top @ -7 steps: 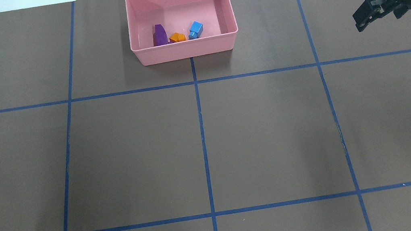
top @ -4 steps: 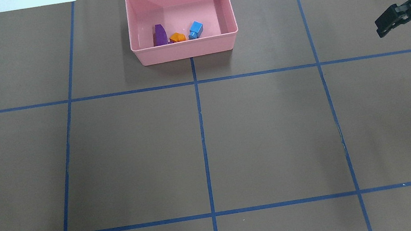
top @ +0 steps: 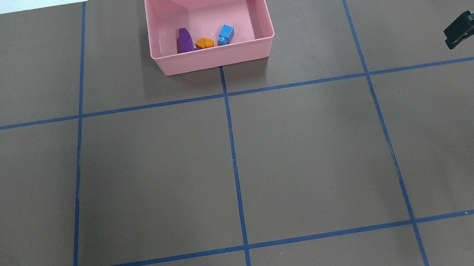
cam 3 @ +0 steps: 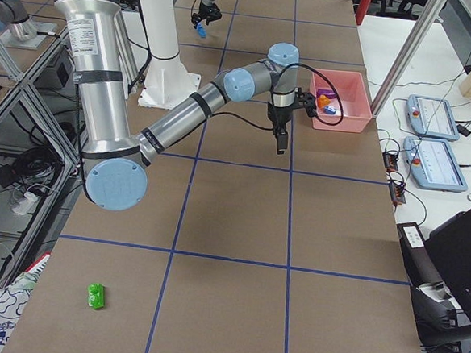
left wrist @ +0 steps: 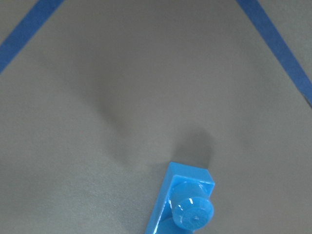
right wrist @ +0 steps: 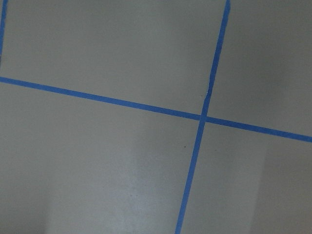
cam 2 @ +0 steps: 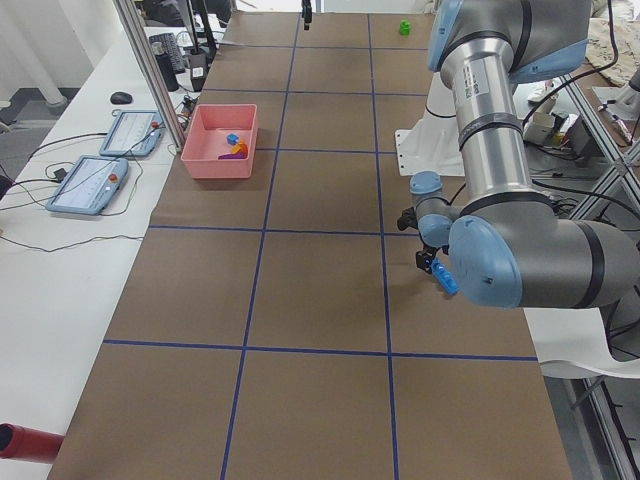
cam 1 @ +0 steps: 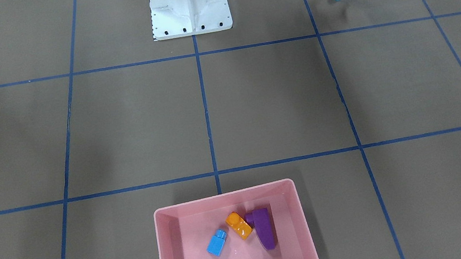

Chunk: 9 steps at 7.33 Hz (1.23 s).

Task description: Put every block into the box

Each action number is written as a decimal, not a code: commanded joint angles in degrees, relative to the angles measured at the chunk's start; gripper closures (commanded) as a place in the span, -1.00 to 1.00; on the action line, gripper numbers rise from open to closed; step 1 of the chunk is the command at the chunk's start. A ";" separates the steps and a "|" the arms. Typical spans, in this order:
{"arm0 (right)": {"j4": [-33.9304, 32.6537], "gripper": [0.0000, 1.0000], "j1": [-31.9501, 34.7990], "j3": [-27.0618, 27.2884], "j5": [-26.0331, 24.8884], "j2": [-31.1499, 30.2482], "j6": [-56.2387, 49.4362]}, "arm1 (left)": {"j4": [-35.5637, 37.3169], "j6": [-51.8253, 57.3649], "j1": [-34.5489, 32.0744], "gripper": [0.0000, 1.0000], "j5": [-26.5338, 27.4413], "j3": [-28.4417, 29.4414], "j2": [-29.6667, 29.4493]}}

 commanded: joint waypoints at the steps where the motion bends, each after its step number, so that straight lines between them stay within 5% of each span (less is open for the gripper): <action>1: 0.32 -1.00 -0.08 0.19 0.00 -0.77 0.00 | 0.01 -1.03 1.26 -0.74 0.41 1.00 -0.33; 4: 0.23 -1.00 -0.08 0.19 0.00 -0.77 0.00 | 0.01 -1.11 1.52 -0.38 0.41 1.79 -0.69; 7: 0.23 -1.00 -0.17 0.11 0.00 -0.68 0.00 | -0.07 -1.29 0.83 1.00 0.41 1.01 -0.86; 9: 0.41 -1.00 -0.17 0.11 0.00 -0.60 0.00 | -0.08 -3.29 -3.19 1.00 -0.20 -3.81 -0.51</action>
